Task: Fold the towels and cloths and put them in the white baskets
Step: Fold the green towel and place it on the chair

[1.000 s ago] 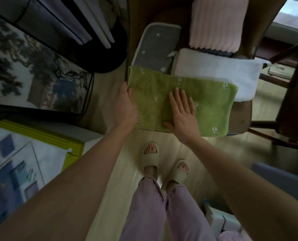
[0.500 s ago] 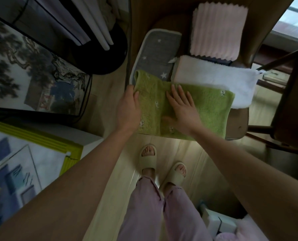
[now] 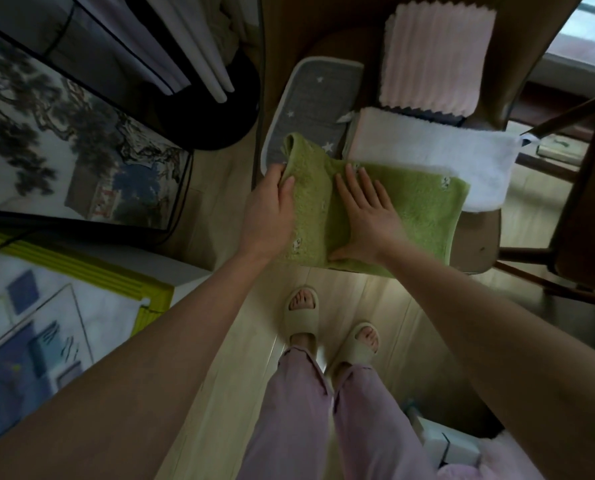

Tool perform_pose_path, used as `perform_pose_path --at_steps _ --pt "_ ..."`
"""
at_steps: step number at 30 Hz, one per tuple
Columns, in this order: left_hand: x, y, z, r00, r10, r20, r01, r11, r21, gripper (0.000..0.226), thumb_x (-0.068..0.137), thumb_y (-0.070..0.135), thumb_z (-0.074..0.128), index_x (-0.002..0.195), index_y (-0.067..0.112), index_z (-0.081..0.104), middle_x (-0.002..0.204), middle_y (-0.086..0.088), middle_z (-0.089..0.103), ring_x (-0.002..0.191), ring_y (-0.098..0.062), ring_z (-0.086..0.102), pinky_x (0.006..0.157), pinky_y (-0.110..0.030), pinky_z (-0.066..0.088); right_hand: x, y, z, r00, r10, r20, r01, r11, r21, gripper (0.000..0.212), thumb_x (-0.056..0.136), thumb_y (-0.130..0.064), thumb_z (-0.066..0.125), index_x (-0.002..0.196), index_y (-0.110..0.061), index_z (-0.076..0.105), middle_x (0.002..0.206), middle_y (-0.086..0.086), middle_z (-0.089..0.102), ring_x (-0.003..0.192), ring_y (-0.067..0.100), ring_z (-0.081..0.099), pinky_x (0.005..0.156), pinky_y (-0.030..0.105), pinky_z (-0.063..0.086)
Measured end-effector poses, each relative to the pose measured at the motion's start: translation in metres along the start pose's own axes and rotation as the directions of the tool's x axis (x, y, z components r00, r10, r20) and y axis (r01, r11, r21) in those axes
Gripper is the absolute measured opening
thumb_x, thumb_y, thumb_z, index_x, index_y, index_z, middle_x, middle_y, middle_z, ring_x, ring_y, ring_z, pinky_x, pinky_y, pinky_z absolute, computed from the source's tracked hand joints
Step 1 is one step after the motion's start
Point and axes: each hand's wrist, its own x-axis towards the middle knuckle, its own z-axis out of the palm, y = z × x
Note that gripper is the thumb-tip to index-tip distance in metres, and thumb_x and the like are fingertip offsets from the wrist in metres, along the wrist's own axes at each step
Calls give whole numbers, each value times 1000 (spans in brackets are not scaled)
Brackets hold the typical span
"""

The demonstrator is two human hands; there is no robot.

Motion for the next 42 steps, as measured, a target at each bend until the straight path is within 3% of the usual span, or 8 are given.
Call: perform_pose_path --at_steps 4,9,11,17,24,32,38,42 --pt "-7 30 11 999 11 45 -10 1000 -18 20 101 21 46 115 11 56 83 3 61 71 -4 57 62 -23 43 -32 8 -20 992 122 -19 -107 927 360 105 80 -46 73 155 -16 6 163 4 8 149 19 7 122 39 10" --pt "-18 79 55 989 40 146 -31 998 -62 34 96 22 56 128 11 51 83 10 51 70 -6 51 66 -26 40 -77 51 -64 814 534 227 -186 -131 974 27 98 -28 54 118 -11 63 118 9 67 113 25 62 99 33 49" --pt "-24 94 82 978 9 210 1 999 -50 42 95 22 59 134 14 46 83 6 48 67 -6 48 65 -28 41 -87 66 -74 805 507 309 -186 -278 942 28 100 -32 49 112 -12 64 114 9 69 108 23 65 97 34 50" --pt "-31 99 143 878 -111 466 133 991 -15 63 91 13 63 147 17 33 103 -1 61 88 -11 60 87 -34 54 -90 93 -63 812 505 294 -229 -189 955 40 99 -40 49 114 -8 67 107 9 72 96 21 69 80 29 56" --pt "18 66 124 961 223 165 -271 880 391 38 97 18 49 135 13 50 136 -8 50 128 -26 40 110 -42 31 -62 87 -46 695 715 71 -334 233 913 24 90 -34 65 97 -12 60 88 0 63 82 17 61 76 35 54" --pt "63 49 112 911 182 371 -322 874 364 30 95 36 55 115 15 63 111 -6 62 107 -25 48 95 -36 30 -67 91 -42 652 757 -28 -369 350 861 14 102 -20 39 93 -10 36 72 -1 43 61 15 38 54 34 33" --pt "74 44 113 894 182 410 -348 857 379 32 90 45 60 105 17 64 104 -2 63 102 -22 46 93 -37 32 -57 87 -45 571 810 -134 -444 443 779 38 94 -25 53 126 -9 40 117 3 46 105 17 45 88 31 41" --pt "79 39 111 897 153 414 -307 890 336 34 85 49 64 101 19 63 99 2 61 96 -15 45 91 -39 39 -52 97 -38 733 625 -267 -446 739 505 65 90 -59 50 137 -14 40 131 4 45 121 19 42 105 39 37"
